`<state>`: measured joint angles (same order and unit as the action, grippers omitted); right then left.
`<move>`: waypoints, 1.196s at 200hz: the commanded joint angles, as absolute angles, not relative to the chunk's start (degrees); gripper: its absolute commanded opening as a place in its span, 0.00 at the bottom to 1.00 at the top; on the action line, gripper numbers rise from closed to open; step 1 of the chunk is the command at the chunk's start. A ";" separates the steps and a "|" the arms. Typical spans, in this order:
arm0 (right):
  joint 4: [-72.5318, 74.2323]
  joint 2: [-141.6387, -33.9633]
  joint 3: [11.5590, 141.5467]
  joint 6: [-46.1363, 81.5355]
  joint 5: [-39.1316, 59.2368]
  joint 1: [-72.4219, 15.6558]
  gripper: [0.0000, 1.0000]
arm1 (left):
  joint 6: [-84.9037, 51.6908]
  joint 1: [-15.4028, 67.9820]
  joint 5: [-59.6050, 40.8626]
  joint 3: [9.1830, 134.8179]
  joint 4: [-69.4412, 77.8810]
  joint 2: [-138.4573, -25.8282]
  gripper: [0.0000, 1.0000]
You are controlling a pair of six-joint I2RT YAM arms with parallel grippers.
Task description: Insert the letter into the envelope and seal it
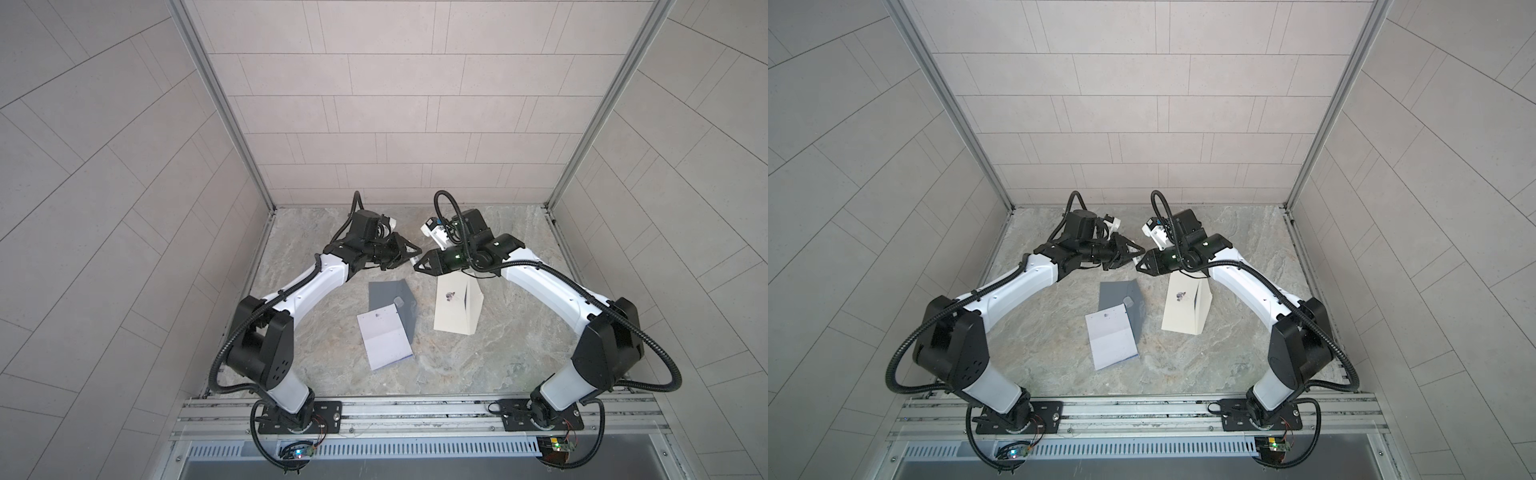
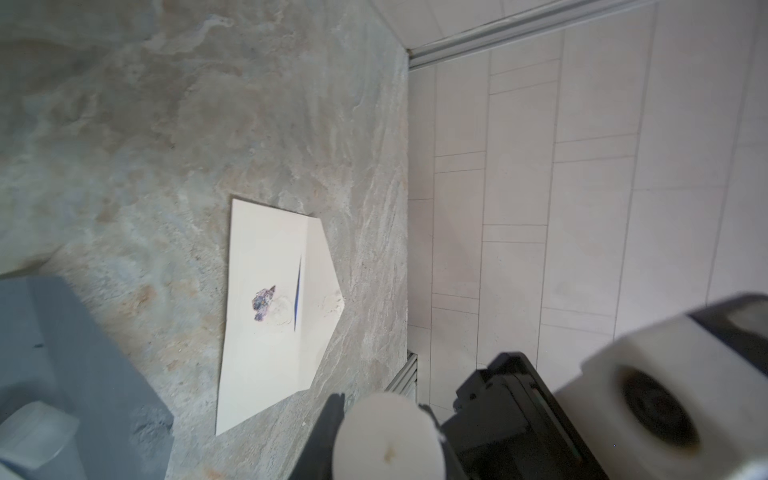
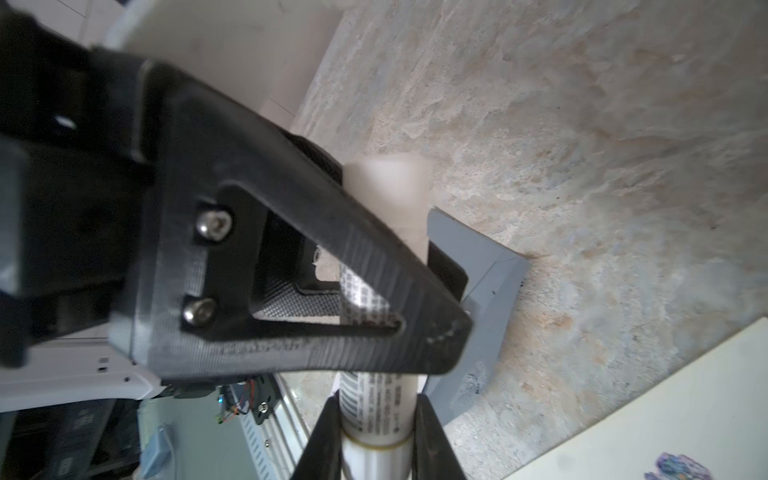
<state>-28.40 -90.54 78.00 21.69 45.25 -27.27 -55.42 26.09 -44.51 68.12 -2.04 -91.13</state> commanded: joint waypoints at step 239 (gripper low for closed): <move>-35.61 -88.42 90.78 18.48 13.48 -38.97 0.00 | -53.12 27.89 -40.96 59.97 23.49 -84.19 0.44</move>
<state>-37.32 -87.55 89.23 16.97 10.48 -38.96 -52.16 27.44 -40.91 59.92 20.08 -83.24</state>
